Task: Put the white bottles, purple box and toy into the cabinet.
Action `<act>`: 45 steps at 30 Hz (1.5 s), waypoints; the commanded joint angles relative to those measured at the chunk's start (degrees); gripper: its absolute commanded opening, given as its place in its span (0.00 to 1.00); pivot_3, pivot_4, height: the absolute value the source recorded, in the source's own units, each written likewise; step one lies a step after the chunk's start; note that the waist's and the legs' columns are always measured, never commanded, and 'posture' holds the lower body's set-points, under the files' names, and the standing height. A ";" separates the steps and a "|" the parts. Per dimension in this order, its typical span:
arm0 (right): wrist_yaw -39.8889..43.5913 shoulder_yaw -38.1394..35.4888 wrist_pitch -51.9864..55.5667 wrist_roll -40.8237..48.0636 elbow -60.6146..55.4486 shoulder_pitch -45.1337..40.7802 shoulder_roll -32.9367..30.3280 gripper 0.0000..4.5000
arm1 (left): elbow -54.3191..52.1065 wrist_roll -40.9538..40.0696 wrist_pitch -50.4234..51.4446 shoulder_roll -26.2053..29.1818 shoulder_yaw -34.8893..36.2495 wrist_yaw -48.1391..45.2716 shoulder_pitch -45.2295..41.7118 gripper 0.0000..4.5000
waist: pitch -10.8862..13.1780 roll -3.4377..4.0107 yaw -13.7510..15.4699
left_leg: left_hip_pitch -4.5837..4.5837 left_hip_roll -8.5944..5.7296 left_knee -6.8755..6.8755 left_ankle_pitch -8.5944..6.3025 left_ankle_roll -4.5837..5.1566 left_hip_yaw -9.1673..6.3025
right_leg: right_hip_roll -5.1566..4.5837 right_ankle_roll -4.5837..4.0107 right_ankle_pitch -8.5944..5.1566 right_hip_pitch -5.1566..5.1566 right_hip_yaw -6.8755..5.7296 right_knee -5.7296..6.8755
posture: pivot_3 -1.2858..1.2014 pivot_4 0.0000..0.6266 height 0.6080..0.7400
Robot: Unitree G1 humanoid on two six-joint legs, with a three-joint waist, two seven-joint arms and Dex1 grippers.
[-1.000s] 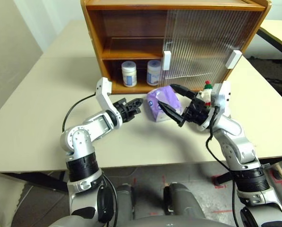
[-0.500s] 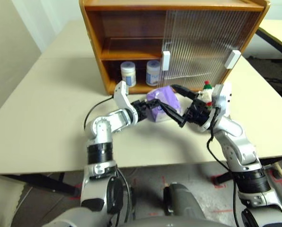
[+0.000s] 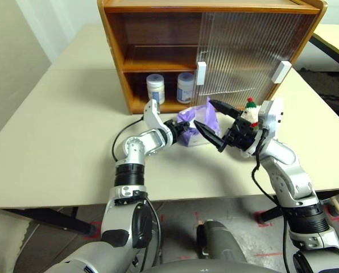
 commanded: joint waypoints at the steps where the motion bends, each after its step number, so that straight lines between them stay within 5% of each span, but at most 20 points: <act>1: 0.09 -0.53 -0.66 -0.10 -0.15 0.04 -0.37 1.00 | -2.95 -1.87 1.26 -1.31 0.39 0.29 1.01 0.00 | 0.00 0.00 -0.04 | 0.00 0.00 0.00 0.00 0.00 0.00 | 0.00 0.00 0.00 0.00 0.00 0.00 | 0.49 0.01 1.00; 11: 0.31 -0.38 -0.90 0.35 0.50 -0.16 0.32 1.00 | -22.65 -11.23 11.86 2.54 5.70 4.08 5.05 0.00 | -0.03 0.04 0.01 | 0.01 0.02 -0.02 0.00 0.00 0.00 | 0.01 -0.05 0.02 -0.01 0.01 0.04 | 0.50 0.01 1.00; 22: 2.02 -1.13 -4.63 2.74 0.76 -2.31 3.18 1.00 | -33.92 -25.04 16.19 7.71 16.23 17.06 -0.99 0.00 | -0.03 0.03 0.33 | 0.06 0.01 -0.01 0.01 -0.01 -0.05 | 0.01 -0.01 0.03 0.04 -0.01 0.09 | 0.52 0.03 1.00; 30: 1.58 -1.79 -7.69 1.84 2.47 -3.45 4.47 1.00 | -30.87 -29.86 10.41 8.10 13.83 22.05 -9.99 0.00 | -0.05 0.00 1.39 | 0.08 -0.02 -0.01 0.02 -0.04 -0.04 | 0.02 -0.06 0.07 0.09 -0.01 0.06 | 0.52 0.02 1.00; 45: 1.24 -1.57 -8.60 1.32 2.21 -2.36 4.43 1.00 | -12.15 -18.44 -2.93 11.17 7.68 19.00 -16.25 0.00 | -0.08 0.04 1.43 | 0.07 0.00 -0.03 0.06 -0.10 -0.02 | 0.13 -0.08 0.06 0.11 0.01 -0.10 | 0.51 0.01 1.00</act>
